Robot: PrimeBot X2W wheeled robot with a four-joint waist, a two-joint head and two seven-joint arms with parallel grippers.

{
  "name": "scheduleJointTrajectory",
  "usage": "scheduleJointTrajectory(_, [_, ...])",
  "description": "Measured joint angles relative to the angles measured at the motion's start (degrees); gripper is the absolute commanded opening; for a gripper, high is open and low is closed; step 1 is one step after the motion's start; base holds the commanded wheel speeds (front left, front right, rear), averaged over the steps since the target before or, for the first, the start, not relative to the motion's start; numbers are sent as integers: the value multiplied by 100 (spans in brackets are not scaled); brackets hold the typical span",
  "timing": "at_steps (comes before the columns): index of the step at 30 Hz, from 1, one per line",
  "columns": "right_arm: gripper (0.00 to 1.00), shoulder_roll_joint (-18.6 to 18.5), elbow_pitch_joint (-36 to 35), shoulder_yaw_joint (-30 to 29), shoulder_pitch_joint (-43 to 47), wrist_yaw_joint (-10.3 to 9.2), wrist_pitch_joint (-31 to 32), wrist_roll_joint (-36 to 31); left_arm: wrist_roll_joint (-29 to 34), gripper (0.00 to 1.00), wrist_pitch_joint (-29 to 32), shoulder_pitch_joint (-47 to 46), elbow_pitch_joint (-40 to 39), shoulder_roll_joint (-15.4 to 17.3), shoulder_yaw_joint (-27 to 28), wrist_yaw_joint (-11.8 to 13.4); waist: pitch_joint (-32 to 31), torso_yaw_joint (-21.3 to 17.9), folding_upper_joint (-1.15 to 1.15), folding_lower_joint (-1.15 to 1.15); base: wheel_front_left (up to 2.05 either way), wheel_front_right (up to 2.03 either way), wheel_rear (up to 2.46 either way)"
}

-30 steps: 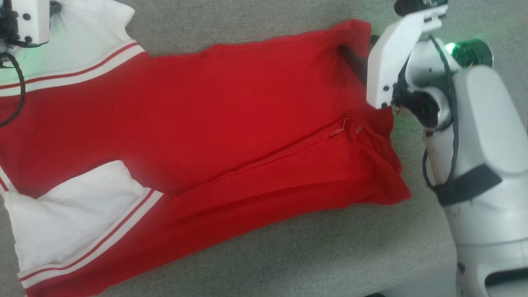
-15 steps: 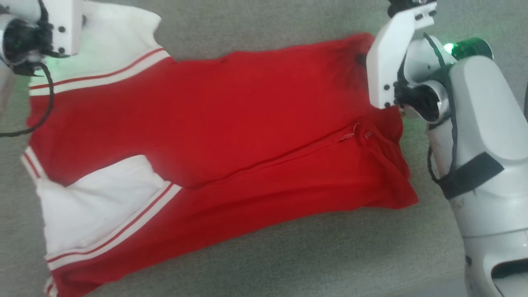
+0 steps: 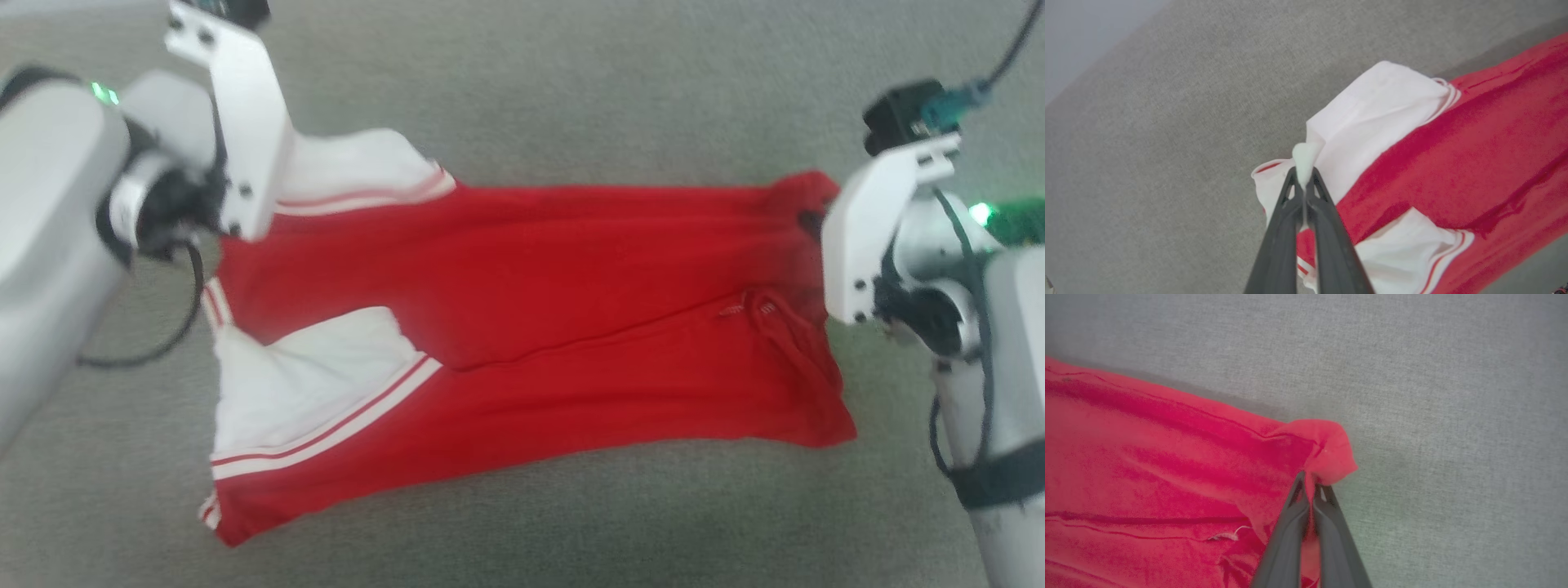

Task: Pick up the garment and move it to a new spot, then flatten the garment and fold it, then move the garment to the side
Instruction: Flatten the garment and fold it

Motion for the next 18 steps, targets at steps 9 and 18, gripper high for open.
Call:
scheduleJointTrajectory(9, [0, -202, -1089, -400, 1302, 0, 664, 161, -339, 0, 188, 1435, -2505, 890, 21, 1155, -478, 394, 0, 0, 0, 0, 0])
scheduleJointTrajectory(18, [0, -52, -1070, -701, 2031, 0, 888, 122, -512, 0, -124, 2460, -3104, 1118, -96, 1563, -766, 549, 0, 0, 0, 0, 0])
